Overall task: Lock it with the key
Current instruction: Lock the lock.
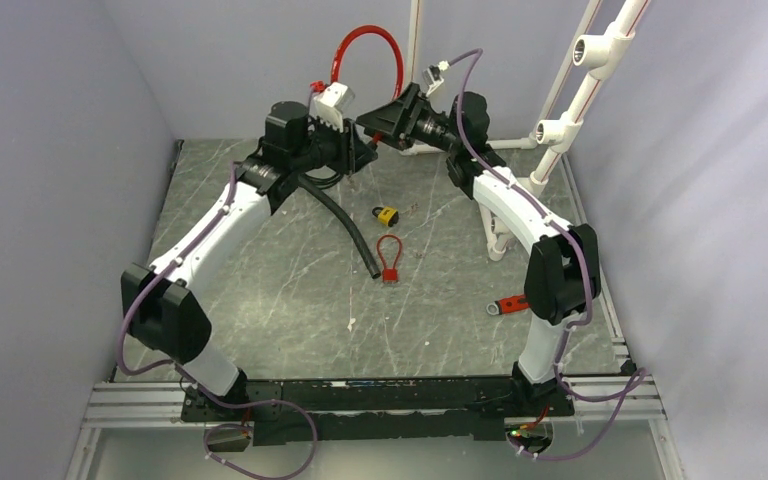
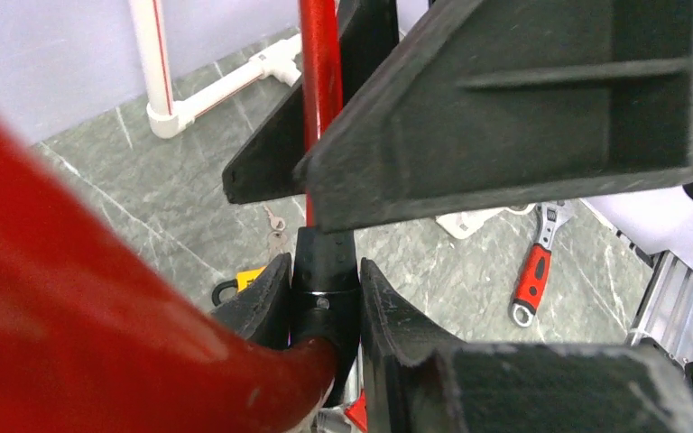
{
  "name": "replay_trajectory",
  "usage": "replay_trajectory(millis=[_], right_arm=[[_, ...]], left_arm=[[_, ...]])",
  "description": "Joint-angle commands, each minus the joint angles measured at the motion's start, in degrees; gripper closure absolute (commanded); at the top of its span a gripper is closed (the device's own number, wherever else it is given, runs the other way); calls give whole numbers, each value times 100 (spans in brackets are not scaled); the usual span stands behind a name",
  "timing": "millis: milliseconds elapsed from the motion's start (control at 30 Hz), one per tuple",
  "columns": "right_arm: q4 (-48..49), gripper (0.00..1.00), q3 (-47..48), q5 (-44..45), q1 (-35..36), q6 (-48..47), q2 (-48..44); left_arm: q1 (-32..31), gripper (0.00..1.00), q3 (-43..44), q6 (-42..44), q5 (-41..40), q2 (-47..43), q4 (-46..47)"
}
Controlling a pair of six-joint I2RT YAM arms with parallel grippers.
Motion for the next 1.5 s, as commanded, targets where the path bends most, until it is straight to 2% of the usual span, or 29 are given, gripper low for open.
replay_trajectory(millis=[0,67,133,267,367,467,600,633,667,800,867,900,967,1033,1267,1367,1467], right_arm=[[681,23,667,-255,-28,-241,-81],[722,16,713,-268,-95,-274,-55],[629,6,709,-245,-147,-430,-106],[377,2,433,-74,-207,-908,-353],[544,10,352,-454,-217,-842,-290],[1346,15,87,-927,-191,-569,-216],[1636,18,-250,-843,70,-442,-233],[1765,20,-305,-802,146,-422,-198],[1922,27,-330,-772,223,-350,-147],[2062,33,-149,-762,449,-304,105],[2042,42,40,-903,461,-242,264],[2012,42,185,-1031,429,-173,361],[2426,32,303,-1303,333,104,451],[2282,26,378,-1450,319,70,435],[2323,30,686,-1370,389,8,673],[1885,31,1123,-1683,378,-574,831],[2277,30,1234,-1886,305,-266,1056]], left_arm=[[101,100,-663,-520,-426,-719,1129],[101,100,-780,-614,-710,-881,1512],[101,100,-849,-637,-1085,-975,1761],[228,100,-896,-821,-1646,-1070,2221],[464,100,-783,-1444,-1488,-1009,2446],[655,100,-606,-2018,-1350,-924,2665],[675,100,-409,-2391,-1341,-840,2890],[673,100,-392,-2428,-1337,-834,2952],[673,100,-361,-2400,-1346,-826,2965],[711,100,-311,-2293,-1259,-816,2995],[717,100,-298,-2235,-1140,-815,2993],[723,100,-309,-2232,-1087,-824,2944],[757,100,-372,-2156,-857,-860,2982],[763,100,-418,-2117,-749,-921,2953],[761,100,-399,-2188,-584,-875,3002],[765,100,-339,-2183,-511,-823,2863],[833,100,-311,-2353,-300,-738,2844]])
